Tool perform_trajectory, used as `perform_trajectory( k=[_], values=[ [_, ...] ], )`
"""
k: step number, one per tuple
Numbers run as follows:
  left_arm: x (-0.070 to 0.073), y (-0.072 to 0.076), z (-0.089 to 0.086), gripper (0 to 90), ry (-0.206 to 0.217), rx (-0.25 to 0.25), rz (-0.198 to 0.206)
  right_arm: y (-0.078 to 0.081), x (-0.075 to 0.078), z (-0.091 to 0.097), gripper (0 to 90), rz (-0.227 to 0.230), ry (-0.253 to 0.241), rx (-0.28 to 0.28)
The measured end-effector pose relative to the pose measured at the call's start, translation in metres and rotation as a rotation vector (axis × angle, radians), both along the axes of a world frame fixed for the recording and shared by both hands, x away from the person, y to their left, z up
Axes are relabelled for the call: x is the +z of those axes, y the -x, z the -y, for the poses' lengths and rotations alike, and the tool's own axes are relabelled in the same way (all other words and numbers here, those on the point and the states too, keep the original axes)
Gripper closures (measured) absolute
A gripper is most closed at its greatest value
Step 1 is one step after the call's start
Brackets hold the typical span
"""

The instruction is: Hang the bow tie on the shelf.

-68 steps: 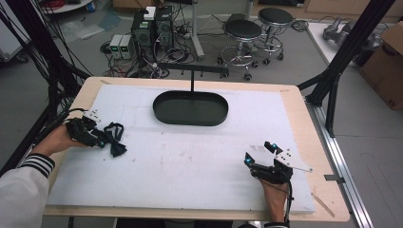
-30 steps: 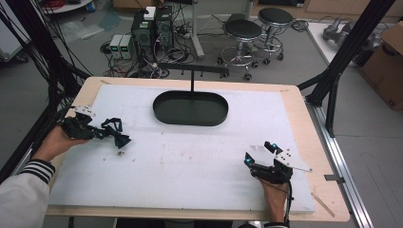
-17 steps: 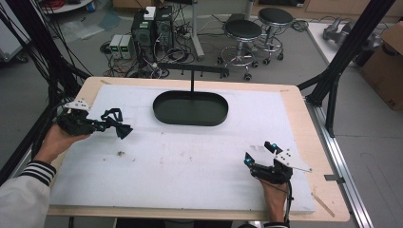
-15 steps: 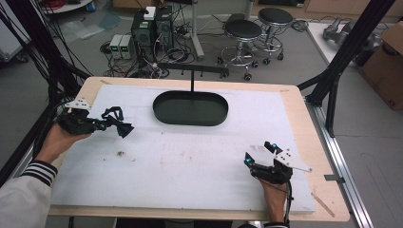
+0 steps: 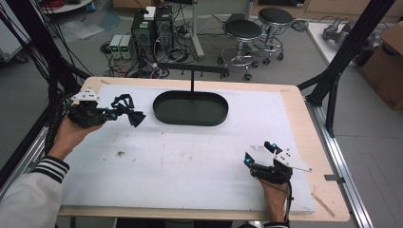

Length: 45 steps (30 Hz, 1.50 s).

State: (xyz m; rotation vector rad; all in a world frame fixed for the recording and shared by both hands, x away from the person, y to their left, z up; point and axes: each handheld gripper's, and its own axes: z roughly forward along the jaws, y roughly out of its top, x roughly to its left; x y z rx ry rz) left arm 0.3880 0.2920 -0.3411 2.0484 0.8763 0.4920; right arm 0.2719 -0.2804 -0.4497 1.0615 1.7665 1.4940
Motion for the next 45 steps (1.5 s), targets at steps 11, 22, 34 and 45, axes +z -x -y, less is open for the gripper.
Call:
perform_trajectory(
  k=[11,22,34,45],
  values=[
    [0.01,-0.001,0.028,83.3,0.057,0.012,0.089,0.0,0.0,-0.001,10.7,-0.003,0.003,0.002],
    [0.022,-0.008,0.044,83.2,0.129,0.044,0.177,0.0,0.0,-0.001,10.7,0.0,0.003,0.0],
    [0.032,-0.031,0.083,83.2,0.154,0.05,0.248,0.0,0.0,0.0,10.7,0.001,0.001,0.003],
    [0.033,-0.056,0.107,83.2,0.132,0.058,0.261,0.0,0.0,0.0,10.7,-0.003,-0.006,0.004]
  ],
)
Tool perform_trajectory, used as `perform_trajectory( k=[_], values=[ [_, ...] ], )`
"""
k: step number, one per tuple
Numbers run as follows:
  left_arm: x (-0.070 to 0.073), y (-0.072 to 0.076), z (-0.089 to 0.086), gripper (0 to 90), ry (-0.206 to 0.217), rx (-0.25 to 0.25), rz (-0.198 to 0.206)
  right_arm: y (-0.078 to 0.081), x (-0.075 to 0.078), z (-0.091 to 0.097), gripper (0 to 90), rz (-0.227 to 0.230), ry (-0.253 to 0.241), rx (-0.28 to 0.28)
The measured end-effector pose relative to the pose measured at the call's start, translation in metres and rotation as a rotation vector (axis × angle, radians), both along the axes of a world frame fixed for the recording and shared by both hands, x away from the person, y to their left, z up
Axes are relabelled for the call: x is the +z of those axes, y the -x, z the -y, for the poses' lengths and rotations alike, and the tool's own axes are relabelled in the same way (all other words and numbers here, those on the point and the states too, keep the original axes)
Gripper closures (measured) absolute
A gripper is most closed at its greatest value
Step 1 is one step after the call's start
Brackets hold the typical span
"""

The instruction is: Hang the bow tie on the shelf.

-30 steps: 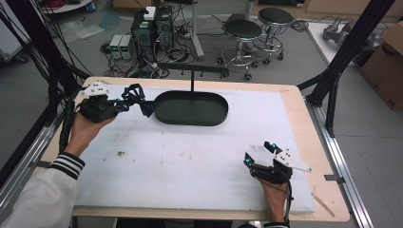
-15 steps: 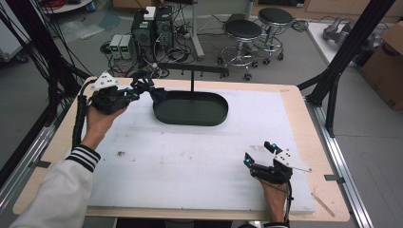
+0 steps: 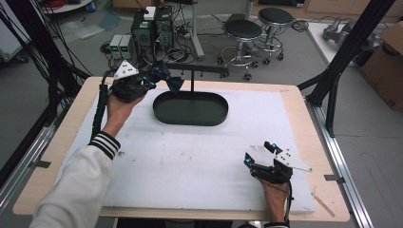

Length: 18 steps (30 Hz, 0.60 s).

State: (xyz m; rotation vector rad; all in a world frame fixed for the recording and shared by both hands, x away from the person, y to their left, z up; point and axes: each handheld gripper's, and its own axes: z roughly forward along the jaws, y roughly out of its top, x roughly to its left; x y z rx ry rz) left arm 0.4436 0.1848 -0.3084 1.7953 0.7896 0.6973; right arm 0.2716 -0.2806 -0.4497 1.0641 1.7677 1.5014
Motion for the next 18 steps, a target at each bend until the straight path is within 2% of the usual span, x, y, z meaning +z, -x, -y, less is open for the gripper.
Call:
perform_trajectory(
  k=[7,9,12,16,18],
  values=[
    [-0.004,-0.013,0.006,83.3,-0.012,0.019,0.0,0.0,0.0,0.0,10.7,0.0,-0.002,-0.001],
    [-0.007,-0.015,0.008,83.3,-0.008,0.016,-0.012,0.0,0.0,0.0,10.7,0.0,-0.002,-0.001],
    [-0.013,-0.018,0.011,83.3,-0.045,0.018,-0.029,0.0,0.0,0.0,10.7,0.0,-0.001,0.0],
    [-0.016,-0.021,0.013,83.3,-0.036,0.021,-0.032,0.0,0.0,0.0,10.7,0.0,-0.001,0.0],
    [-0.018,-0.022,0.014,83.3,-0.048,0.026,-0.036,0.0,0.0,0.0,10.7,-0.002,-0.003,0.001]
  ],
)
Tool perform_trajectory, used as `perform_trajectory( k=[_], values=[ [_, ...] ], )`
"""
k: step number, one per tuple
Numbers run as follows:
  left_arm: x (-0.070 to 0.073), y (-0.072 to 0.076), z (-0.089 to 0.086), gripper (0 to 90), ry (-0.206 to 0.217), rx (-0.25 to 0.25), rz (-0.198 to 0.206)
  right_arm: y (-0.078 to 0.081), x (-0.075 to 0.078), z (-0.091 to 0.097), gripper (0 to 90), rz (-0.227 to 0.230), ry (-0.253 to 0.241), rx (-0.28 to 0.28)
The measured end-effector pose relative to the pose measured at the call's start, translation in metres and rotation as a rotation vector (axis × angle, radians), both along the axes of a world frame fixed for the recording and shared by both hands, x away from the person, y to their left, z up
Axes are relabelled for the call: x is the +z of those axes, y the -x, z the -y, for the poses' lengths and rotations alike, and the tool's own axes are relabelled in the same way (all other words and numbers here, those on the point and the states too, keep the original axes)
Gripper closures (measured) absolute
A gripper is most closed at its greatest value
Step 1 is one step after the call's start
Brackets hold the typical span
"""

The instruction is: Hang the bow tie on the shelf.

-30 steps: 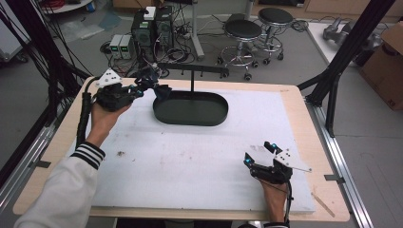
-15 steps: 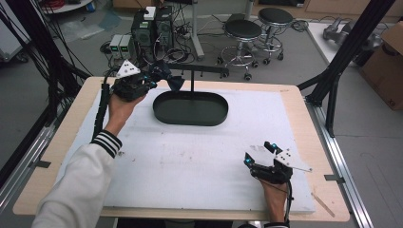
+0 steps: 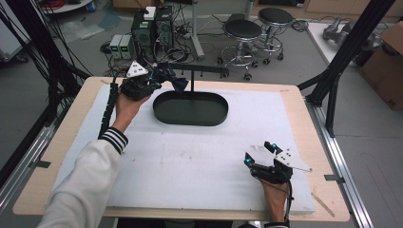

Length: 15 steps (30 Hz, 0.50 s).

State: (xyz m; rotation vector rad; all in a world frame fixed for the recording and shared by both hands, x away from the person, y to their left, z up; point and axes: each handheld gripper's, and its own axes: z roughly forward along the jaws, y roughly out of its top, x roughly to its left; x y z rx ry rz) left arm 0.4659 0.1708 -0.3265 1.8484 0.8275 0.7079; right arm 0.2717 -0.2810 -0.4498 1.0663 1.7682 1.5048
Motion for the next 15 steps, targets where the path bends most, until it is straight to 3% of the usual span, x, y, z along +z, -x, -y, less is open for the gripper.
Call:
perform_trajectory(
  k=[15],
  values=[
    [-0.0054,-0.0021,0.0038,83.2,-0.038,0.004,-0.009,0.0,0.0,0.0002,10.7,-0.002,-0.004,0.001]
  ],
)
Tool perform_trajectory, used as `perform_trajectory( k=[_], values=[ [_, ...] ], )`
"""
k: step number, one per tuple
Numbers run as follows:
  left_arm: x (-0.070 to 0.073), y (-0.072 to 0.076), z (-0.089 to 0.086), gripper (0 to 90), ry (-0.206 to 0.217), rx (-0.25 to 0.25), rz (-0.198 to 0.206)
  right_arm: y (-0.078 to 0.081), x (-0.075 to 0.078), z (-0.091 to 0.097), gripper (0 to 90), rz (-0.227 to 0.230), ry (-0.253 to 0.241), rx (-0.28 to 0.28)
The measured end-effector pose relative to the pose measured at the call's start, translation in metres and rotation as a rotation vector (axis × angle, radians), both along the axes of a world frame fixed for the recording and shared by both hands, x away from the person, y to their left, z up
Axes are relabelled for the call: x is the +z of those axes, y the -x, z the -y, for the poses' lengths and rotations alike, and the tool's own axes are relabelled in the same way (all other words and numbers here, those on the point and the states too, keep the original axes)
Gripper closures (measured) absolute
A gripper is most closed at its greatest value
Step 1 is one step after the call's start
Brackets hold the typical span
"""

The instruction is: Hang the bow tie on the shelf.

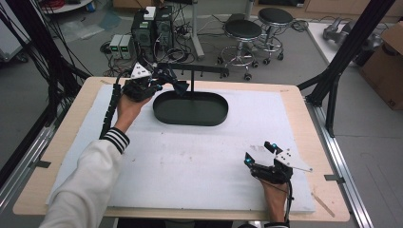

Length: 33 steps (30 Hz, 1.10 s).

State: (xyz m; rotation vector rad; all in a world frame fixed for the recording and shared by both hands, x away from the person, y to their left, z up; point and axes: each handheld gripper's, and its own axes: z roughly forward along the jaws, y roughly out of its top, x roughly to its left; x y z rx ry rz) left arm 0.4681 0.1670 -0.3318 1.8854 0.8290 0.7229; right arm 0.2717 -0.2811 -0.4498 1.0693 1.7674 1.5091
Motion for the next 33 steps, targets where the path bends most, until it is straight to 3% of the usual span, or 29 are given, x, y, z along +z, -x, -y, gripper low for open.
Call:
perform_trajectory(
  k=[9,19,27,33],
  values=[
    [-0.01,-0.008,0.002,83.2,-0.016,0.024,-0.026,0.0,0.0,0.0,10.7,0.007,0.003,-0.001],
    [-0.022,-0.016,0.008,83.1,-0.001,0.038,-0.049,-0.001,0.0,0.001,10.7,0.008,0.002,-0.003],
    [-0.027,-0.023,0.008,83.0,0.037,0.052,-0.058,-0.001,0.0,0.001,10.7,0.006,0.003,-0.003],
    [-0.032,-0.027,0.007,82.4,0.028,0.054,-0.083,-0.001,0.0,0.001,10.7,0.006,0.002,-0.005]
  ],
)
